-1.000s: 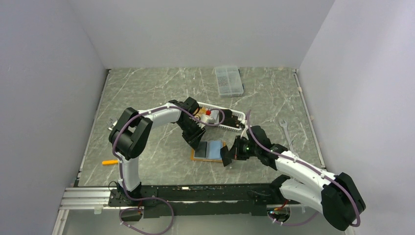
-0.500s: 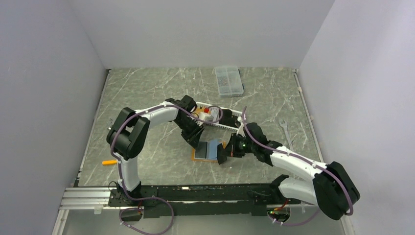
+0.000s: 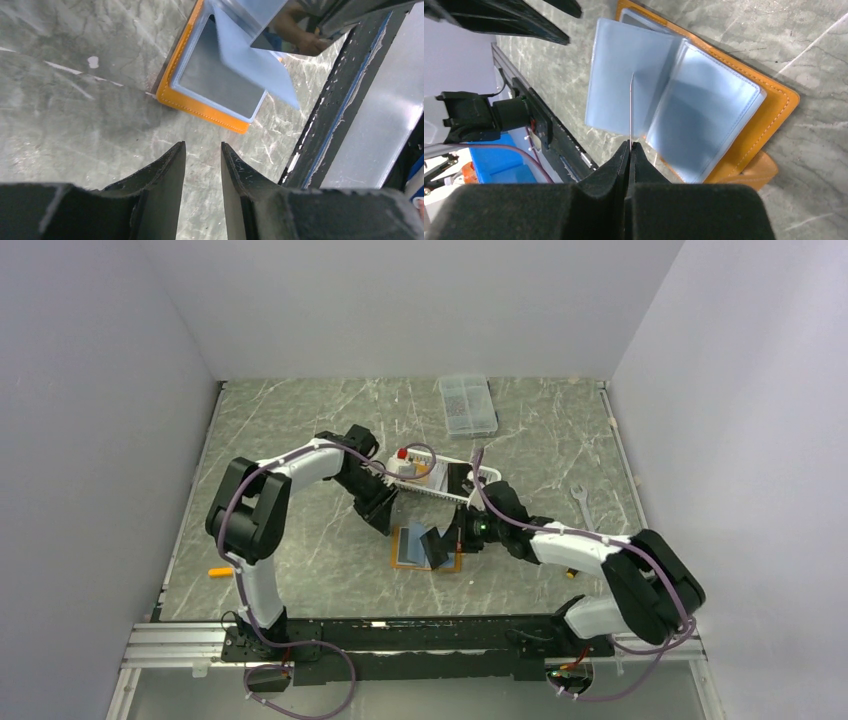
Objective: Put the credit cards into the card holder
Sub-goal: Turn over the card slot in the card holder, then insert the credit card into the card holder, then close the card holder at the center of the board.
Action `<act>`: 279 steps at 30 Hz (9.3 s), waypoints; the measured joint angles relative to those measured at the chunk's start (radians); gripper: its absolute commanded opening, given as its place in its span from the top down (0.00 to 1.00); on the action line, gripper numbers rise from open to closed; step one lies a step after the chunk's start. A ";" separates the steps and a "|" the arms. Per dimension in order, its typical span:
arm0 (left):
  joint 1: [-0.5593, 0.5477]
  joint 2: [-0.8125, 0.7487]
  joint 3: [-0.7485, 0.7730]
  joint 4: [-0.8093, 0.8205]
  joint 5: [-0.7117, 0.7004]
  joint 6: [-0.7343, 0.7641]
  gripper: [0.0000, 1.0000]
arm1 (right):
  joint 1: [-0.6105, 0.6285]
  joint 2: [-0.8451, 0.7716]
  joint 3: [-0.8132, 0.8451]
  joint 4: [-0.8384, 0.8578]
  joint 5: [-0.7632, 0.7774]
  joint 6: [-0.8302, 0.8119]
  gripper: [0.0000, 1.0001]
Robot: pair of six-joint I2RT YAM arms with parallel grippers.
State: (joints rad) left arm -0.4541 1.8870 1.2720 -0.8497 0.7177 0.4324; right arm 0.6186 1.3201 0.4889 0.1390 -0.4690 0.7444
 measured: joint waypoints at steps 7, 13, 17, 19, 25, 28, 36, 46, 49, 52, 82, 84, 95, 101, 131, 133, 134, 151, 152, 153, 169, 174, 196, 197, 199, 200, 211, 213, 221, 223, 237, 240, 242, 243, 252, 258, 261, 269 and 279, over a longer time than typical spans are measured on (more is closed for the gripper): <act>0.018 -0.051 0.001 -0.008 0.001 0.138 0.58 | 0.000 0.153 0.018 0.047 -0.041 0.000 1.00; -0.013 -0.060 0.029 -0.004 -0.008 0.251 0.58 | -0.008 0.174 0.041 0.055 -0.070 0.000 1.00; -0.090 -0.060 0.017 0.016 -0.043 0.311 0.59 | -0.036 0.177 0.041 0.058 -0.093 0.012 1.00; -0.130 -0.060 -0.004 0.042 -0.064 0.335 0.59 | -0.055 0.177 0.039 0.066 -0.103 0.025 1.00; -0.179 -0.060 -0.082 0.099 -0.120 0.388 0.60 | -0.102 0.175 -0.001 0.096 -0.129 0.063 1.00; -0.184 -0.060 -0.090 0.112 -0.146 0.402 0.60 | -0.103 0.175 -0.010 0.101 -0.145 0.076 1.00; -0.206 -0.060 -0.090 0.155 -0.219 0.413 0.62 | -0.103 0.176 -0.010 0.110 -0.168 0.079 1.00; -0.215 -0.082 -0.122 0.183 -0.251 0.388 0.63 | -0.107 0.176 -0.027 0.116 -0.169 0.086 1.00; -0.215 -0.092 -0.128 0.183 -0.252 0.375 0.63 | -0.108 0.174 -0.032 0.116 -0.169 0.086 1.00; -0.215 -0.099 -0.135 0.180 -0.251 0.362 0.64 | -0.108 0.170 -0.035 0.116 -0.169 0.087 1.00; -0.240 -0.105 -0.156 0.195 -0.316 0.335 0.69 | -0.117 0.301 -0.052 0.357 -0.198 0.180 1.00; -0.240 -0.105 -0.156 0.195 -0.316 0.338 0.69 | -0.116 0.311 -0.052 0.375 -0.198 0.183 1.00; -0.241 -0.105 -0.156 0.195 -0.320 0.341 0.70 | -0.116 0.329 -0.053 0.416 -0.179 0.184 1.00; -0.241 -0.105 -0.156 0.195 -0.320 0.341 0.71 | -0.114 0.337 -0.058 0.443 -0.148 0.194 1.00; -0.241 -0.105 -0.156 0.195 -0.319 0.342 0.73 | -0.039 0.365 -0.108 0.591 -0.006 0.286 1.00; -0.241 -0.105 -0.156 0.195 -0.319 0.341 0.73 | -0.026 0.362 -0.113 0.596 0.016 0.291 1.00; -0.241 -0.105 -0.156 0.195 -0.319 0.341 0.73 | -0.017 0.357 -0.114 0.595 0.029 0.293 0.97; -0.240 -0.105 -0.156 0.196 -0.309 0.331 0.74 | 0.146 0.191 -0.019 0.262 0.281 0.202 0.38; -0.236 -0.105 -0.156 0.188 -0.296 0.332 0.74 | 0.153 0.189 -0.009 0.240 0.294 0.202 0.38; -0.231 -0.104 -0.156 0.178 -0.282 0.332 0.74 | 0.161 0.187 0.003 0.216 0.309 0.201 0.37; 0.002 -0.087 -0.144 0.111 0.046 0.200 0.72 | 0.293 0.180 0.108 0.045 0.532 0.137 0.01; 0.090 -0.091 -0.126 0.094 0.180 0.153 0.71 | 0.316 0.198 0.158 -0.018 0.561 0.114 0.00; 0.186 -0.239 -0.148 0.085 0.277 0.102 0.72 | 0.468 0.359 0.449 -0.496 0.851 0.073 0.00; 0.190 -0.239 -0.148 0.084 0.280 0.102 0.72 | 0.473 0.367 0.459 -0.519 0.863 0.070 0.00; 0.197 -0.239 -0.148 0.082 0.282 0.101 0.72 | 0.482 0.383 0.478 -0.571 0.887 0.067 0.00; 0.201 -0.239 -0.148 0.081 0.283 0.101 0.72 | 0.490 0.388 0.488 -0.587 0.896 0.068 0.00; 0.220 -0.269 -0.154 0.074 0.283 0.087 0.72 | 0.519 0.413 0.523 -0.635 0.936 0.080 0.13; 0.220 -0.287 -0.158 0.074 0.282 0.078 0.72 | 0.522 0.413 0.520 -0.635 0.940 0.089 0.09; 0.222 -0.335 -0.159 0.059 0.273 0.068 0.73 | 0.539 0.422 0.531 -0.652 0.973 0.086 0.00; 0.222 -0.343 -0.159 0.049 0.267 0.069 0.73 | 0.542 0.422 0.532 -0.653 0.979 0.084 0.00; 0.222 -0.360 -0.159 0.013 0.245 0.071 0.73 | 0.543 0.410 0.507 -0.606 0.972 0.057 0.11; 0.224 -0.360 -0.159 0.013 0.244 0.071 0.73 | 0.543 0.411 0.507 -0.594 0.966 0.048 0.16; 0.226 -0.360 -0.159 0.013 0.244 0.071 0.73 | 0.543 0.411 0.507 -0.588 0.963 0.040 0.23; 0.226 -0.360 -0.159 0.013 0.243 0.071 0.73 | 0.543 0.411 0.507 -0.585 0.961 0.037 0.27; 0.229 -0.360 -0.159 0.013 0.235 0.071 0.73 | 0.561 0.393 0.512 -0.563 0.957 0.005 0.64; 0.230 -0.360 -0.158 0.010 0.225 0.071 0.73 | 0.567 0.401 0.512 -0.629 0.959 0.011 0.16; 0.230 -0.360 -0.154 0.005 0.225 0.071 0.73 | 0.563 0.391 0.513 -0.657 0.963 0.019 0.04; 0.245 -0.358 -0.110 -0.035 0.236 0.071 0.72 | 0.550 0.247 0.509 -0.729 0.957 0.014 0.01; 0.271 -0.333 -0.049 -0.074 0.265 0.079 0.70 | 0.201 -0.175 0.251 -0.634 0.828 -0.089 0.00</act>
State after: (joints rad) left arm -0.1829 1.5539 1.2228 -0.9237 0.9829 0.5114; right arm 0.8196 1.1454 0.7395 -0.4946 0.3592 0.6556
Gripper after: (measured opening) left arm 0.302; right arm 0.991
